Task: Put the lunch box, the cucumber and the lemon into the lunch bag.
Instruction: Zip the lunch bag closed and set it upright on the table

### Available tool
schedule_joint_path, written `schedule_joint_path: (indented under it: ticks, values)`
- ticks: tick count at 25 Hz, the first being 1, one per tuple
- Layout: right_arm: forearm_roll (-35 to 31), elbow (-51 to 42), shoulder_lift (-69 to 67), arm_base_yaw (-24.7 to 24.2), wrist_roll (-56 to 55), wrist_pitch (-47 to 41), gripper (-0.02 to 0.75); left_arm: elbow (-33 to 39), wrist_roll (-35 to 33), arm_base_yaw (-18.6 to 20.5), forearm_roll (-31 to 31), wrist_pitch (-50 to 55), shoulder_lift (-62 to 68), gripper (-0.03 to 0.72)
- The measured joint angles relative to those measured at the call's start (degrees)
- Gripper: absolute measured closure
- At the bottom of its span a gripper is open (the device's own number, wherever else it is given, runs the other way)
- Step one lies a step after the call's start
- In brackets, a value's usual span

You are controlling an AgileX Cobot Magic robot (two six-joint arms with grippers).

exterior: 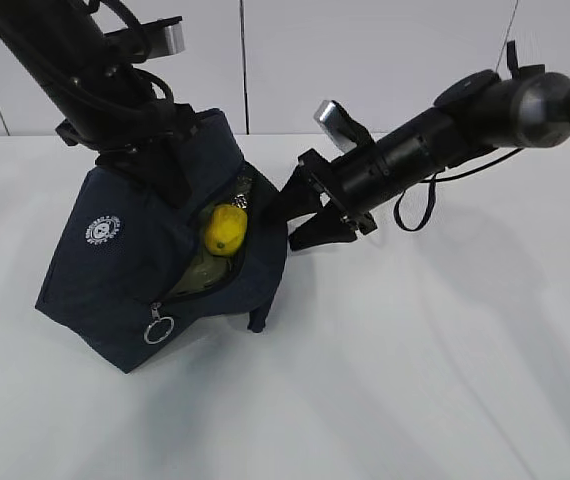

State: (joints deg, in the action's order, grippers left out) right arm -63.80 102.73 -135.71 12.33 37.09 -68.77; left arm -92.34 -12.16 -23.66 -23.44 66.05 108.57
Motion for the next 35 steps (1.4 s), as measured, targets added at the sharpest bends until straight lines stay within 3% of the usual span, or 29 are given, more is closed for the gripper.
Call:
schedule_joint_path:
  ticks: [3,5,10,12,20,24,31,35]
  values:
    - [-1.1,-0.1,-1.2,0.1,0.1,0.2,0.248,0.0,0.0,0.0,0.0,0.0,0.0,0.669]
    - [-1.4,-0.1,-1.3,0.2,0.1,0.2,0.323,0.0,0.0,0.0,0.0,0.0,0.0,0.669]
    - [-1.6,-0.1,-1.4,0.3,0.1,0.3,0.647,0.0,0.0,0.0,0.0,0.0,0.0,0.669]
    - [-1.9,-0.1,-1.4,0.3,0.1,0.3,0.703,0.0,0.0,0.0,0.0,0.0,0.0,0.669]
    - [-3.1,2.8,-0.7,0.5,0.5,0.3,0.720,0.0,0.0,0.0,-0.4,0.1,0.0,0.669]
    - [-1.7,3.8,2.9,0.4,-1.1,0.2,0.720,0.0,-0.3,0.0,-3.7,-0.7,0.0,0.669]
    - [13.5,7.6,10.7,-1.3,-9.8,-1.0,0.720,0.0,-1.5,-2.5,-11.6,-5.5,0.0,0.669]
    - [19.0,9.1,14.4,-1.9,-13.1,-1.6,0.721,0.0,-2.1,-3.2,-16.1,-7.2,0.1,0.669]
